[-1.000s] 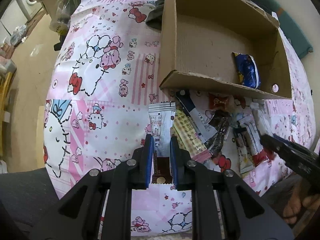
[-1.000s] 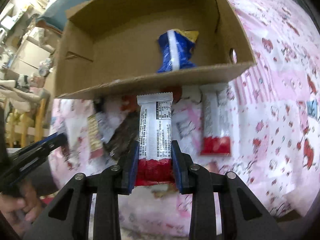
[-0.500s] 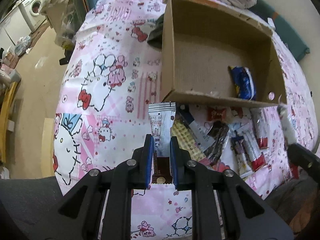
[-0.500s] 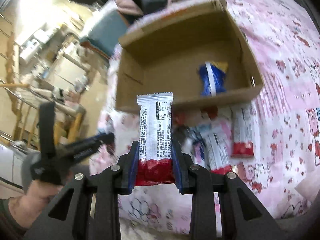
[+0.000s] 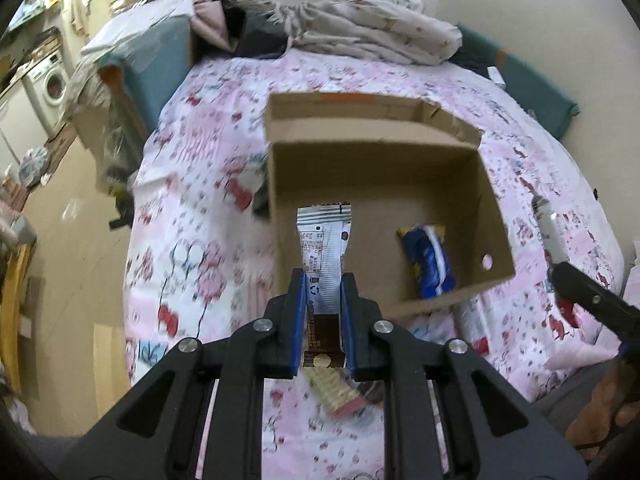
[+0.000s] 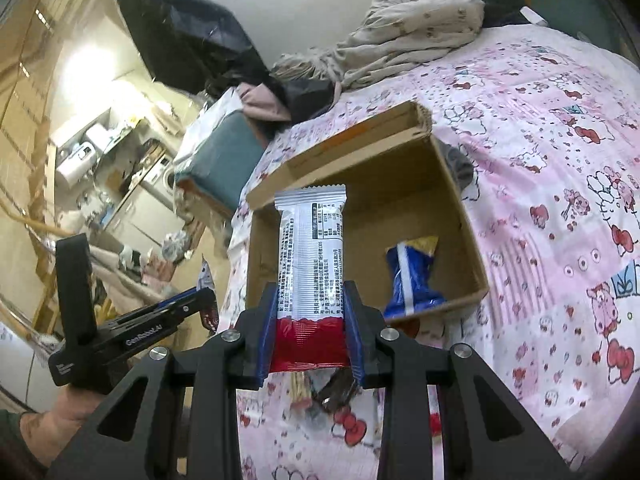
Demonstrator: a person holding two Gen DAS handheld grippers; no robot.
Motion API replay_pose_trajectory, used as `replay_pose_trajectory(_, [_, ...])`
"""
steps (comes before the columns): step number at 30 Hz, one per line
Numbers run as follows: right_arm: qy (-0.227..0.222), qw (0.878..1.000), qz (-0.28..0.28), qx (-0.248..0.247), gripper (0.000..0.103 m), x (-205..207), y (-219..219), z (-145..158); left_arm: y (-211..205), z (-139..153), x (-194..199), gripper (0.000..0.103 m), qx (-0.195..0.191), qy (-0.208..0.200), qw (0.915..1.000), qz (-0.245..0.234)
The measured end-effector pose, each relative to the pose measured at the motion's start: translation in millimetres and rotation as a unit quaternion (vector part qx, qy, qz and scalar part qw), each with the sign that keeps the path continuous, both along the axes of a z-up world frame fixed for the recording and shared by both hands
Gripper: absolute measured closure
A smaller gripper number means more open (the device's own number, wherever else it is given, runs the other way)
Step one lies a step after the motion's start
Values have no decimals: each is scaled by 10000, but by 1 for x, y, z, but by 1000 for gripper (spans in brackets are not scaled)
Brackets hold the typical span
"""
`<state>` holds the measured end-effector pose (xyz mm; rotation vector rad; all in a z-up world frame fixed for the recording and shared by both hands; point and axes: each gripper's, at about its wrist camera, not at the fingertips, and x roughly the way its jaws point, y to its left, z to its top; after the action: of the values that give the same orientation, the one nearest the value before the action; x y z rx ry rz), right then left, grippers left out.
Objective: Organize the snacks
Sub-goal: 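Lower both held bars into the box and open both tools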
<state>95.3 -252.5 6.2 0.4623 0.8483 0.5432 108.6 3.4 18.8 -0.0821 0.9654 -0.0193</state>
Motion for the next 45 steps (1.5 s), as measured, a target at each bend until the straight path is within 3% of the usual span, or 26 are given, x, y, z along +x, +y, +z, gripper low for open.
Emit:
replay_pose_trajectory(11, [-1, 9993, -107, -365, 71, 51, -1, -11, -32, -8, 52, 89, 214, -76, 9990, -377])
replay_pose_trajectory(21, [418, 9969, -107, -662, 71, 93, 11, -46, -33, -45, 83, 89, -17, 66, 9993, -373])
replay_pose_trajectory(27, [896, 9934, -94, -713, 70, 107, 15, -71, -34, -60, 95, 89, -161, 150, 9993, -298])
replay_pose_trajectory(39, [1463, 9875, -27, -578, 68, 115, 19, -95, -42, -70, 98, 88, -50, 184, 9989, -422])
replay_pose_trajectory(41, [1483, 9874, 15, -554, 68, 115, 20, -96, -42, -71, 97, 87, -47, 197, 9988, -435])
replay_pose_trajectory(45, [1466, 9881, 69, -457, 68, 114, 20, -95, -41, -70, 96, 69, -54, 173, 9991, -390])
